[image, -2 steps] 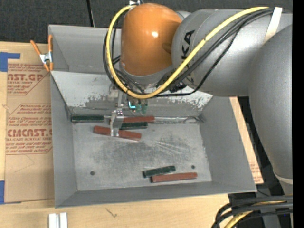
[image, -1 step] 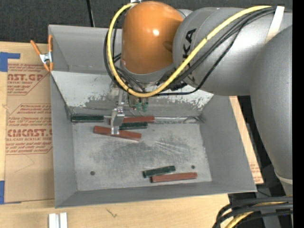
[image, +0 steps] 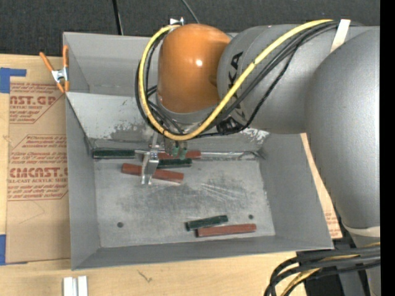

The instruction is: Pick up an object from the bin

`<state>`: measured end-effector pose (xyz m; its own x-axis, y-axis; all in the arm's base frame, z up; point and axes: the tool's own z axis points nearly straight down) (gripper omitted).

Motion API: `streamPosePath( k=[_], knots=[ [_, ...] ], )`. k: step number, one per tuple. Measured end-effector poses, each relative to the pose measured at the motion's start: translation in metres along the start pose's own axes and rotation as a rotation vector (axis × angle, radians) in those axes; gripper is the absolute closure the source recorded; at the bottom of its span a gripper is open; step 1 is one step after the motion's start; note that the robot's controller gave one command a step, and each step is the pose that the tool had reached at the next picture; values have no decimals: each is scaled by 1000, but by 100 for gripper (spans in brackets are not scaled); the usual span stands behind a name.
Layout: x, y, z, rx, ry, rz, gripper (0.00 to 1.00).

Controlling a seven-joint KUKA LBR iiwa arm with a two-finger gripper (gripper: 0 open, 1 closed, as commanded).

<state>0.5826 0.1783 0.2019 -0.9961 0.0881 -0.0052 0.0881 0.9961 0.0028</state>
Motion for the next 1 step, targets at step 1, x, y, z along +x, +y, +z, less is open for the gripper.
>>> streamPosePath(
  k=[1],
  knots=[
    [19,-41,63,1,3,77,0]
  ],
)
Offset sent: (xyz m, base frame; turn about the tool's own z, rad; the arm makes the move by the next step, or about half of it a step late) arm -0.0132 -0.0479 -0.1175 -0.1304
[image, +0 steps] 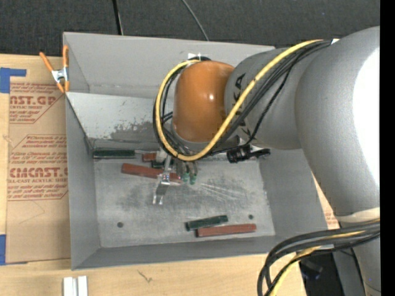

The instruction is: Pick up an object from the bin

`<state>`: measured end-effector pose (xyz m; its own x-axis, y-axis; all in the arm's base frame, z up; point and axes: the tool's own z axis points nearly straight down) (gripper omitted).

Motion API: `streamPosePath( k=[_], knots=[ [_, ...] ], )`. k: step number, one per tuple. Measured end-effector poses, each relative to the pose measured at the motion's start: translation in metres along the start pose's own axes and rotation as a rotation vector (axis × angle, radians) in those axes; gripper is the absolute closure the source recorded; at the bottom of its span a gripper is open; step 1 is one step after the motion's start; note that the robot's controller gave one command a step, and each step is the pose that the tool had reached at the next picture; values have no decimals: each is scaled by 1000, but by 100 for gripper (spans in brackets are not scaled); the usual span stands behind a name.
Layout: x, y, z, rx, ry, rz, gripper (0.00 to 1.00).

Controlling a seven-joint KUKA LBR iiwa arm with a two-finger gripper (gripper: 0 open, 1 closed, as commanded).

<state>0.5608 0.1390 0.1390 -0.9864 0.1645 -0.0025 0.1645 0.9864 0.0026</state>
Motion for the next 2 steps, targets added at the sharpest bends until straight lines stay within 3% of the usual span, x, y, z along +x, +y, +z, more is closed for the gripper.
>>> streamPosePath(
  k=[1,2],
  knots=[
    [-5,-7,37,3,2,-148,0],
    [-8,-7,45,2,2,-194,0]
  ],
)
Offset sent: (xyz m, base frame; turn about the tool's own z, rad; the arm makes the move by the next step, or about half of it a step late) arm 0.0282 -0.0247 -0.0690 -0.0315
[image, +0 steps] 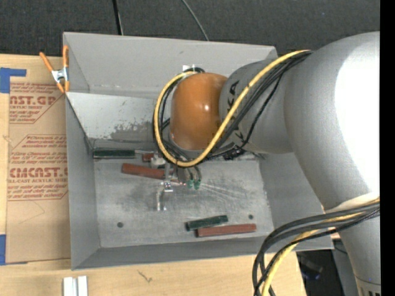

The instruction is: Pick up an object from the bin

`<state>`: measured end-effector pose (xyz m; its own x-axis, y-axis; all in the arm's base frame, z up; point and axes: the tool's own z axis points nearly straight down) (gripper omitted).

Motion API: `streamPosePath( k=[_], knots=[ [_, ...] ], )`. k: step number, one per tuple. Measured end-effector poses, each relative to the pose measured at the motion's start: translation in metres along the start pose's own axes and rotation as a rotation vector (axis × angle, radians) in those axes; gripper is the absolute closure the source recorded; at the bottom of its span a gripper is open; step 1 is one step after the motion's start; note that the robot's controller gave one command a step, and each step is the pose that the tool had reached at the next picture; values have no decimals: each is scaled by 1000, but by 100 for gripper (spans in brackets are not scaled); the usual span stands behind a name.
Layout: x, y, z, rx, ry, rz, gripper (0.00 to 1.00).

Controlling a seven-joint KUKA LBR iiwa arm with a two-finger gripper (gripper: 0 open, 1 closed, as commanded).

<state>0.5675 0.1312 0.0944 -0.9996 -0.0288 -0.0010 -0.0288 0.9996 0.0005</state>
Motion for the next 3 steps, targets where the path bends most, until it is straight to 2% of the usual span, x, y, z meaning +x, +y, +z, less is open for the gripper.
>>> streamPosePath(
  k=[1,2,3],
  knots=[
    [-5,-16,-22,0,1,-43,0],
    [-30,-27,12,-8,-34,-95,100],
    [-29,-27,12,-8,-34,-95,100]
  ],
)
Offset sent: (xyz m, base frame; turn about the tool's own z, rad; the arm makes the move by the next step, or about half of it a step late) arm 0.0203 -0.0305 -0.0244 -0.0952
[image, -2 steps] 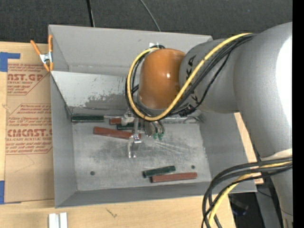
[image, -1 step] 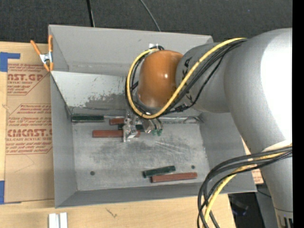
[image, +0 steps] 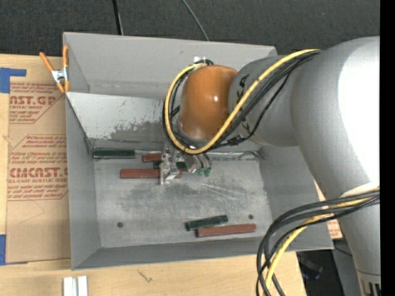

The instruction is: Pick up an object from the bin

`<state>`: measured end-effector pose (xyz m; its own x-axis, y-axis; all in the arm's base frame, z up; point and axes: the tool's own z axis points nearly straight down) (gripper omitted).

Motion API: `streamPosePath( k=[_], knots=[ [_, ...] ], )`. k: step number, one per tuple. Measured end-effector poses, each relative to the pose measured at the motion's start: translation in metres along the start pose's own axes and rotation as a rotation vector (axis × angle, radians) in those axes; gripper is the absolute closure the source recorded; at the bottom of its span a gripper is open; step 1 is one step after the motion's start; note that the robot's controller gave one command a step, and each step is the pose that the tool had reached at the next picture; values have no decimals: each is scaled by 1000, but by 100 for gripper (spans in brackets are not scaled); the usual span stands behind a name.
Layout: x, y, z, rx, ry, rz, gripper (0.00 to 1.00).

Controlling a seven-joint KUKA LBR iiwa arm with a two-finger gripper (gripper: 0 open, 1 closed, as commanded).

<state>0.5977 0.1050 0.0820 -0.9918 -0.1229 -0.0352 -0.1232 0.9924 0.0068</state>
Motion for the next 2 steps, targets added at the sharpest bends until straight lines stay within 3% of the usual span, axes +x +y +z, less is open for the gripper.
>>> streamPosePath(
  k=[1,2],
  knots=[
    [0,0,-1,0,0,-1,100],
    [16,-30,-5,4,26,-212,100]
  ],
)
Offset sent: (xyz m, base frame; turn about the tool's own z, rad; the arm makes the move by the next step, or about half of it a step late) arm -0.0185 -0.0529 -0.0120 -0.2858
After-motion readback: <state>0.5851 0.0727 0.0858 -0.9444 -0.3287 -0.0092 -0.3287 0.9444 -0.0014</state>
